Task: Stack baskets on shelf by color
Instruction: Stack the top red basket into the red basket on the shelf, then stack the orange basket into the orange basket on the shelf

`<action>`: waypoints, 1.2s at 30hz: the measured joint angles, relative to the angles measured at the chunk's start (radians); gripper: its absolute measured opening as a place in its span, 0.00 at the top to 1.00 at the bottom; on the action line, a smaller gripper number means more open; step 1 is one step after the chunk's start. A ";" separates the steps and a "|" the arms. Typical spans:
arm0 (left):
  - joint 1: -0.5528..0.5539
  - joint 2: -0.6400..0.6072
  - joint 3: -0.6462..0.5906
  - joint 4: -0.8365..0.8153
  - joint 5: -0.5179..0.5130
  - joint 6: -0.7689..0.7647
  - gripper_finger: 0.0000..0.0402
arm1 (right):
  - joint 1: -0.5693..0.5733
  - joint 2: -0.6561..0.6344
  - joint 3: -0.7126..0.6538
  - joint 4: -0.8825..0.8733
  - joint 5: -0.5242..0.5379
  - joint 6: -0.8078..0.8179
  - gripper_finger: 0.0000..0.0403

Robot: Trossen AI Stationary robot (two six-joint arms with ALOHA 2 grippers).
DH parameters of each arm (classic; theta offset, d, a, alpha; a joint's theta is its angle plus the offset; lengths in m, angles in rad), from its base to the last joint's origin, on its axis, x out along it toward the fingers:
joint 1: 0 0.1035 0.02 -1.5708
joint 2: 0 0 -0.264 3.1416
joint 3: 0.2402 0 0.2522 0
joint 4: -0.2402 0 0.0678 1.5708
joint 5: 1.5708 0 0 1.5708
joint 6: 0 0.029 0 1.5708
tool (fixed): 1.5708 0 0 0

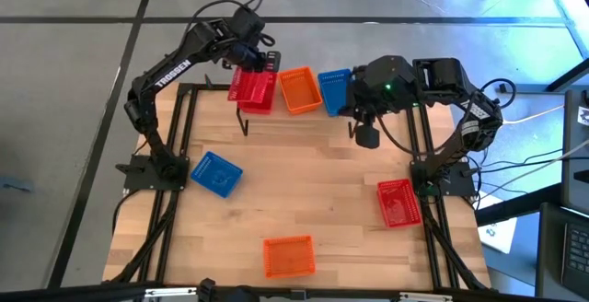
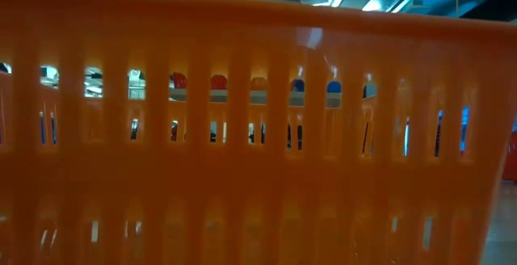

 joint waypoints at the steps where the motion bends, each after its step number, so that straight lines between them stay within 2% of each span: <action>1: 0.000 0.000 0.000 0.000 0.000 0.000 1.00 | 0.000 0.000 0.000 0.000 0.015 0.008 1.00; 8: 0.000 0.000 0.000 0.000 0.000 -0.001 1.00 | 0.000 0.000 0.000 -0.001 0.020 0.015 1.00; 20: -0.006 0.058 0.000 -0.029 0.001 0.007 0.89 | 0.000 0.000 0.000 -0.002 0.020 0.017 1.00; 27: -0.005 0.076 0.000 0.009 0.000 0.011 0.89 | 0.000 0.000 0.000 -0.004 0.021 0.017 1.00; 36: 0.001 0.043 0.094 0.015 0.000 0.042 0.89 | 0.000 0.000 0.000 -0.007 0.021 0.017 1.00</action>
